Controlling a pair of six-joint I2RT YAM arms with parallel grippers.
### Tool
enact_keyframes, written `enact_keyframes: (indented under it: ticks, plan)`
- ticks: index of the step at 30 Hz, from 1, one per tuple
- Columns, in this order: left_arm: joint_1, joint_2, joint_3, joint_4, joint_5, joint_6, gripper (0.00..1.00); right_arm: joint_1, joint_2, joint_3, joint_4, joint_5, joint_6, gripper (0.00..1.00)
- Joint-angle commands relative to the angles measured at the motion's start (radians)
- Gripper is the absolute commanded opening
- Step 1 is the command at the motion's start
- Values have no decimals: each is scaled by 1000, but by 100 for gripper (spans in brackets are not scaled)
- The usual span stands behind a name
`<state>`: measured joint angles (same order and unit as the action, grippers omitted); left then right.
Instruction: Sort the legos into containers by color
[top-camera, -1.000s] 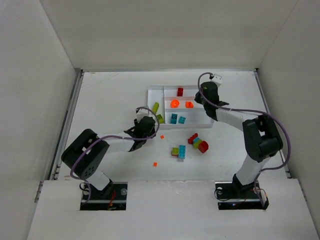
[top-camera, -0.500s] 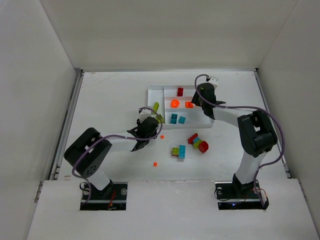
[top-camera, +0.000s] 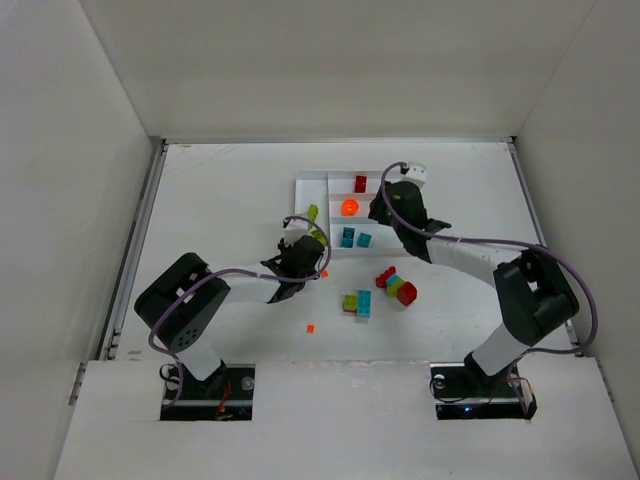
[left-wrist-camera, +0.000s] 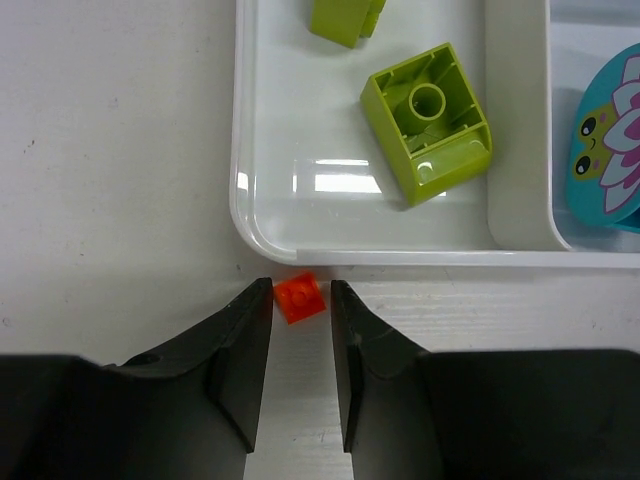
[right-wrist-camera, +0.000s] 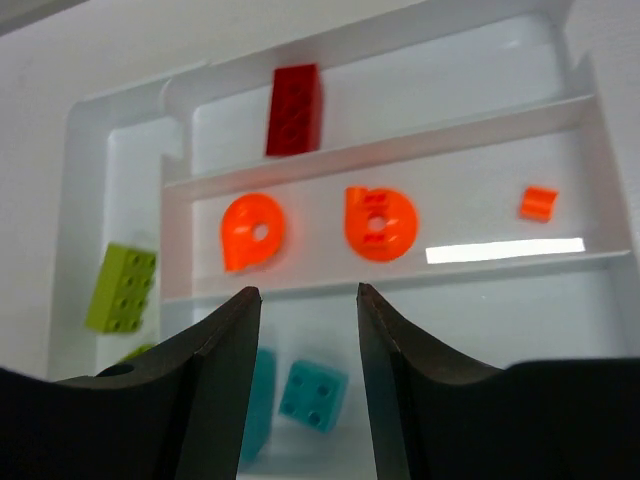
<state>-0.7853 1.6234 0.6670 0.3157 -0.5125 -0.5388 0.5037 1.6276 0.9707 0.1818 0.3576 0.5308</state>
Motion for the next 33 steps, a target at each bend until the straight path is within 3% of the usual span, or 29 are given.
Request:
enact_keyframes:
  ticks: [1, 13, 22, 33]
  plan:
    - [-18, 18, 22, -33, -37, 14, 25, 84, -58, -73, 59, 23, 47, 49]
    - [-39, -39, -35, -49, -73, 23, 17, 341, -135, -227, 48, 72, 106, 49]
    - [-27, -158, -69, -64, -69, 22, 17, 442, -28, -162, 47, 73, 52, 49]
    - [57, -445, -87, -153, 23, 13, 17, 482, 138, -29, 22, 109, 15, 47]
